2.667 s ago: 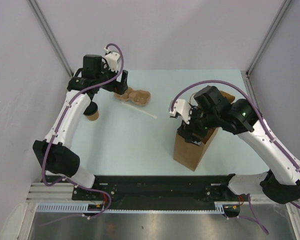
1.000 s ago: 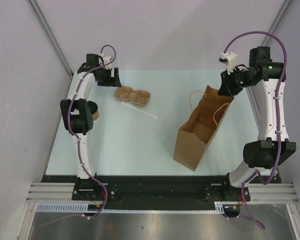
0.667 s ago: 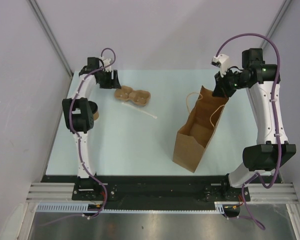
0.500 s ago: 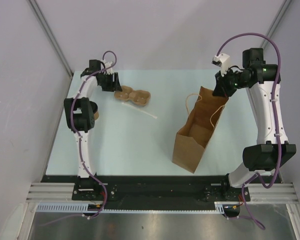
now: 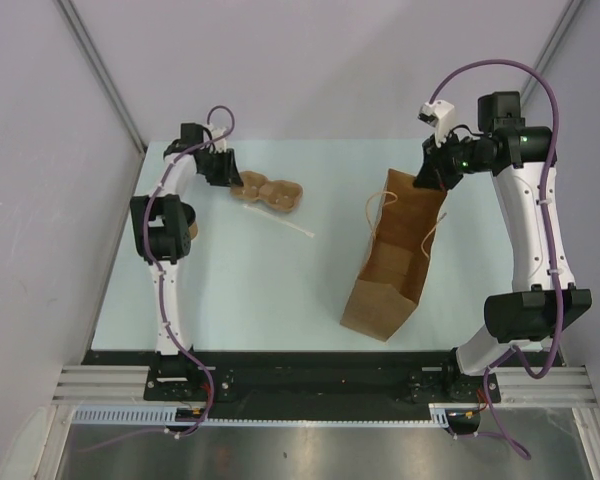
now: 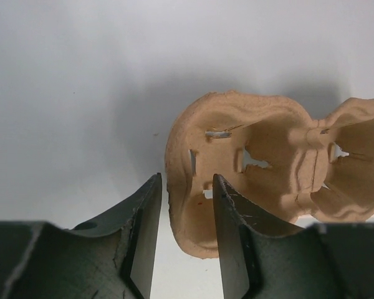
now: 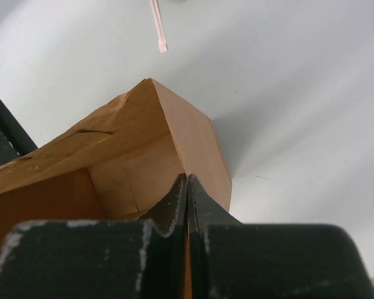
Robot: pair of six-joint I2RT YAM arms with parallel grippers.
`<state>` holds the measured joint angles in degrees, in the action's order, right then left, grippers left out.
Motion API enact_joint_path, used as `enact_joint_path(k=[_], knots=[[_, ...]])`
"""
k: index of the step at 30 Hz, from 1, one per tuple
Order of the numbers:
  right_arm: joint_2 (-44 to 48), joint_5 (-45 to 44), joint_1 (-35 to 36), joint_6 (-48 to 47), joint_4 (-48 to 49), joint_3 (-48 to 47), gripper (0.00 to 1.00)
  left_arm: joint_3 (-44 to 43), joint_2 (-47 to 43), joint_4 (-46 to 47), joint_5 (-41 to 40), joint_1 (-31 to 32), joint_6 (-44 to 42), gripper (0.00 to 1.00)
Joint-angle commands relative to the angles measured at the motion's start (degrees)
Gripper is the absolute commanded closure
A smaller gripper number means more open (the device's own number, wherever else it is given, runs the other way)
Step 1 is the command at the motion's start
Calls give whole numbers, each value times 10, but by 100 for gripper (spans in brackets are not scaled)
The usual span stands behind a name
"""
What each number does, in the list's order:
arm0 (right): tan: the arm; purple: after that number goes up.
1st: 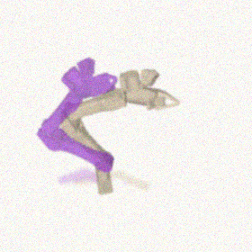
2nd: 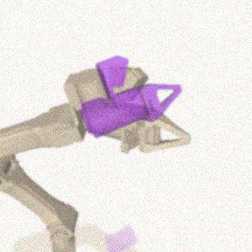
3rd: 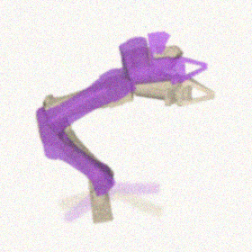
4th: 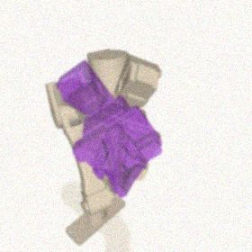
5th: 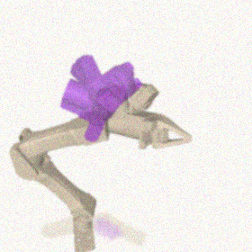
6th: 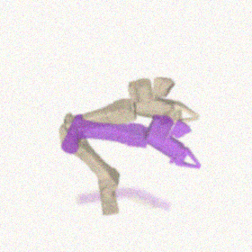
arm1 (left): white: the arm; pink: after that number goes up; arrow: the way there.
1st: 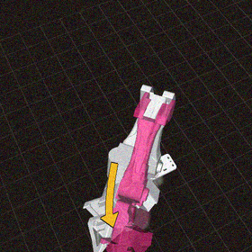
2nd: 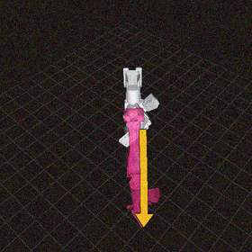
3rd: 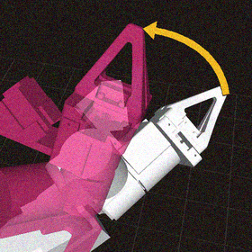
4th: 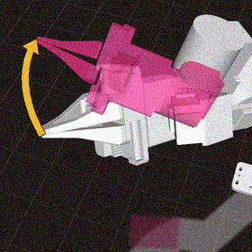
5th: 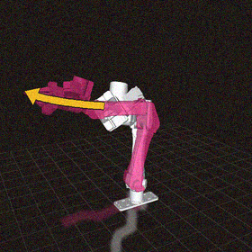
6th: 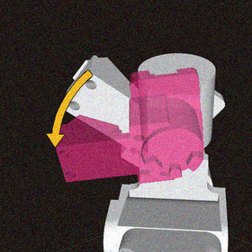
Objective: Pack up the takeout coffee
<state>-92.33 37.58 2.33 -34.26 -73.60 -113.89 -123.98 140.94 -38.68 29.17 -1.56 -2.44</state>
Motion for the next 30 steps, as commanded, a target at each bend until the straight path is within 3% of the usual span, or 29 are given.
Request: enact_joint_path(k=[1,5,6,8,12,24,28,30], knots=[[4,27,10,26,23,-36,100,-17,9,-8,8,0,0,57],[3,26,21,33,24,-44,100,1,1,-5,11,-2,0,69],[2,26,26,36,26,-45,100,8,-8,0,12,-4,0,78],[2,24,32,39,28,-50,100,15,-22,10,21,-5,1,85],[8,18,51,58,47,-57,100,36,-100,32,41,-13,1,100],[47,-29,99,75,86,-7,100,-43,-345,-27,130,-10,-85,100],[51,-34,102,85,94,-4,100,-35,-435,5,88,10,-105,100],[51,-47,110,98,101,-3,100,-25,-491,18,62,56,-135,100]])
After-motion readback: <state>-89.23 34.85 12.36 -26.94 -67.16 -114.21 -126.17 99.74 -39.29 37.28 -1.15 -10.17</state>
